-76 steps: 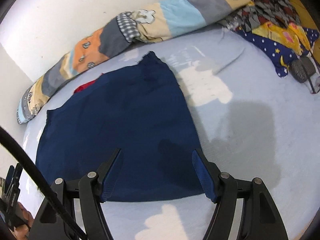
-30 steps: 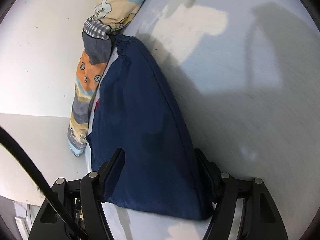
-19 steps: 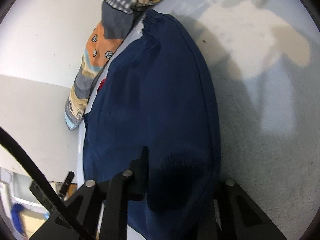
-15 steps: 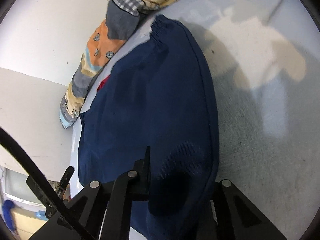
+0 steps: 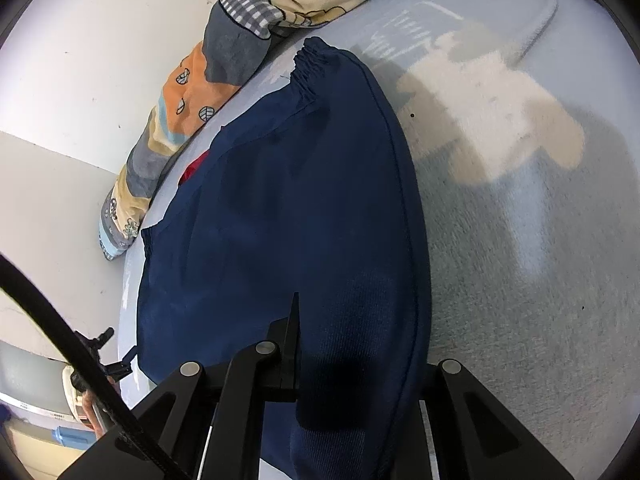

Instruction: Fold large clothes

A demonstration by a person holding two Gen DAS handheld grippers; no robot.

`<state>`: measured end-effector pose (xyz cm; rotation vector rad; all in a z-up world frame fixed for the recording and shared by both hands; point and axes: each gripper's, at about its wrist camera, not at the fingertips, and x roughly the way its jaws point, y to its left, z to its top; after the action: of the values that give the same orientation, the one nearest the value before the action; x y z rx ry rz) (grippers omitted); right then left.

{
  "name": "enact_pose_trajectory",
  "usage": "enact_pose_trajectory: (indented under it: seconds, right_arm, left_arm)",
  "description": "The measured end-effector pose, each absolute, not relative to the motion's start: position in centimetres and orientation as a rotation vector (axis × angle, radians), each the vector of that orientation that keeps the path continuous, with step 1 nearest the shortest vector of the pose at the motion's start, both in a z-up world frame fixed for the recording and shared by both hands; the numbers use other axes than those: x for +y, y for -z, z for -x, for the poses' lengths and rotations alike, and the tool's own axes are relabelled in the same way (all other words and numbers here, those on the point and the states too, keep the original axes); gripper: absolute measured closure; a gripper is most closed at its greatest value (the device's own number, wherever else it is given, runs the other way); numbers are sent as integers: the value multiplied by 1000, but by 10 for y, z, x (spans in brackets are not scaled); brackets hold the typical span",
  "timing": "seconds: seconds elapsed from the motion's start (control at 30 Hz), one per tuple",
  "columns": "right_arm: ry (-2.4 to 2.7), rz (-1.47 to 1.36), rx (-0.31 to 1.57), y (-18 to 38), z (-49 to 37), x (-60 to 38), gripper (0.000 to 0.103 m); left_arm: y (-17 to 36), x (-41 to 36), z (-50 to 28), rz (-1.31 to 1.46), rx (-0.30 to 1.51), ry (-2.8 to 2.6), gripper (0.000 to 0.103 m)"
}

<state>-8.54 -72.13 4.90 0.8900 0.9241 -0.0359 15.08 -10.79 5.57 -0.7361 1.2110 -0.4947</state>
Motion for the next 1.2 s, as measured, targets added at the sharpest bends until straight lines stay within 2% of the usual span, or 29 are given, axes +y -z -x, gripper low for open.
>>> enact_pose_trajectory:
  seconds: [0.13,0.47,0.5,0.6,0.83,1.03,1.2]
  right_arm:
    - [41,-890,925,-47,85,-721,88]
    - [0,-916,924,-33,82,-727,88]
    - [-3,-914,922,-32,81,-727,88]
    - [-1,-897,914,-32,80,-726,88]
    - [49,-819,893,-52,84,-717,90]
    - [31,-719,868,-91,107,-705,92]
    - [16,-663,896,-111,151,-688,92]
  left_arm:
    - [-21,-117,-168,759,1312,589,13]
    - [-18,-182,-199,641,1327,817,11]
    - [-17,-189,-200,687,1325,848,14]
    - [-12,-207,-193,602,1338,758,79]
    - [-43,-219,-167,485,1241,611,89]
    - [-81,-215,-134,474,1215,625,91]
    - [-92,-195,-76,431,1245,645,91]
